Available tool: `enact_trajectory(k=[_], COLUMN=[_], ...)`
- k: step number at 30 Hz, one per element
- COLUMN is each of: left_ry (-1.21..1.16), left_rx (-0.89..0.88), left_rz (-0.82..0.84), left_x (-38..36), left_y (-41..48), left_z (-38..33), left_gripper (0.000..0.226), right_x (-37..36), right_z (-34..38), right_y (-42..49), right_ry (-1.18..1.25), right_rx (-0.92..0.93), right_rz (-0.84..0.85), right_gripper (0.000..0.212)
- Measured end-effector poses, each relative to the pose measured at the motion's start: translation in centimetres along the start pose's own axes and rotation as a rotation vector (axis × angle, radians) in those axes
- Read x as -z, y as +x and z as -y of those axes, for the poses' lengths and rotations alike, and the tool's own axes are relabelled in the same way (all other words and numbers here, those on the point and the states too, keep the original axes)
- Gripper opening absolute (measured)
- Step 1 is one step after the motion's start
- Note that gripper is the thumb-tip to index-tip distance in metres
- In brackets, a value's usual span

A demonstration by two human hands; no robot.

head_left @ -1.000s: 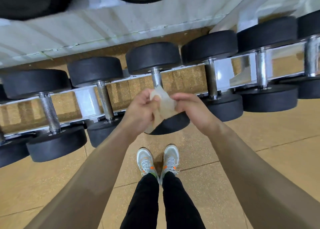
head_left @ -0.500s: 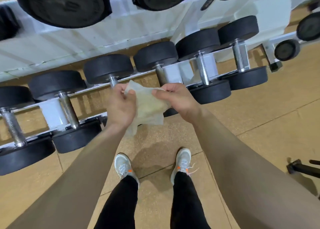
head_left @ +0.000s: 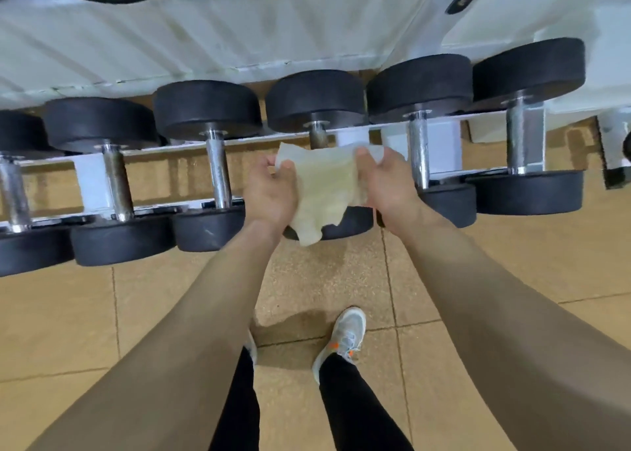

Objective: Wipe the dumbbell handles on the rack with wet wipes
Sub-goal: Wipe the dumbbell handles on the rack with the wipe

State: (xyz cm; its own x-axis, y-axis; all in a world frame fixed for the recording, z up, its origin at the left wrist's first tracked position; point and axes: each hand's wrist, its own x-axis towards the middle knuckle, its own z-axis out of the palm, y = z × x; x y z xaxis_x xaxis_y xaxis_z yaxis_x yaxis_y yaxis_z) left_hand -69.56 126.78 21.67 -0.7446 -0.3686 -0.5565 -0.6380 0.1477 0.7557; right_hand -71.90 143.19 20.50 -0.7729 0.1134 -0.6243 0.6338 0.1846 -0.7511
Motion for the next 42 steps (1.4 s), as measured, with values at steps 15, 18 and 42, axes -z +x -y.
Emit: enact_trajectory(k=[15,18,42], left_ry=[0.452,0.349,0.023], left_rx=[-0.132,-0.102,0.212], left_rz=[-0.117,-0.072,-0.276], left_x=[-6.2,-6.6,-7.1], left_y=[12.7,12.9,8.8], left_z=[5.3,5.7,6.7], left_gripper=[0.028,0.028,0.011], right_x=[-4.3,-4.3,-8.4], right_z=[-4.7,-5.0,-2.3], right_y=[14.9,15.8,16.7], right_ry=[-0.347,-0.306,0.094], right_rx=[0.124,0.035,-0.232], right_rz=[-0.124,-0.191,0.321], right_gripper=[0.05,0.039,0.022])
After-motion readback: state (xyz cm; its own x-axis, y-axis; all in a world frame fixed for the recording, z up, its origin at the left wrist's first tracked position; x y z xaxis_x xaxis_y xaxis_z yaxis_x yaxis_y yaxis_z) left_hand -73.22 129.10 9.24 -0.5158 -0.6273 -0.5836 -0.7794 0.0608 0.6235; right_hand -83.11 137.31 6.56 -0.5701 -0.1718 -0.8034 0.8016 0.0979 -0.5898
